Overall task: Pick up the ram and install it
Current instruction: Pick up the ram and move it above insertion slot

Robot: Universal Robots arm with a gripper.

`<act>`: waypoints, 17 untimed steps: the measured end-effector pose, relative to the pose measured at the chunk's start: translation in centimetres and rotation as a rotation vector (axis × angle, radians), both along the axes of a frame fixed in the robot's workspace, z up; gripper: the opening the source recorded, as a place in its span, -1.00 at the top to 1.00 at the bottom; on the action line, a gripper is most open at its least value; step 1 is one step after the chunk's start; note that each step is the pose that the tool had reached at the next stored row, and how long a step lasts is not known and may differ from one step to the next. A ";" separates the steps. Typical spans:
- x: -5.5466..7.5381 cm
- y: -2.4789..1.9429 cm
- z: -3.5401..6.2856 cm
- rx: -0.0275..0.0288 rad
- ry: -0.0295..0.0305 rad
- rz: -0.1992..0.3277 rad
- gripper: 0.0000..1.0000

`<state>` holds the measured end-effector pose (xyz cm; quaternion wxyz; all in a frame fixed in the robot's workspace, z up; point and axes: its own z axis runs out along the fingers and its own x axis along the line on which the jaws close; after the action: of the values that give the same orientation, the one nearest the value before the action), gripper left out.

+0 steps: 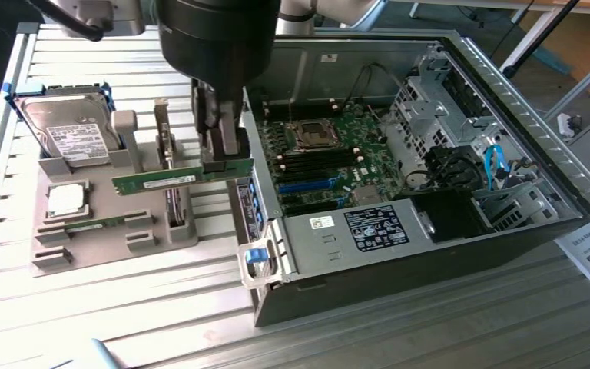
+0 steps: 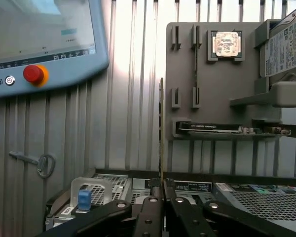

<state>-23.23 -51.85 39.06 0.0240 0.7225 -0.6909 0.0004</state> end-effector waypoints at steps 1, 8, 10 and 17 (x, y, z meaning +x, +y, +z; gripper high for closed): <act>0.2 -0.03 0.00 0.0000 0.0000 0.000 0.76; 2.3 -0.38 0.00 0.0000 0.0005 0.000 0.76; 2.9 -0.47 0.00 0.0000 0.0006 0.000 0.76; 4.7 -0.70 0.00 0.0000 0.0012 0.000 0.76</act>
<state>-18.50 -52.55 39.06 0.0245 0.7225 -0.6909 0.0000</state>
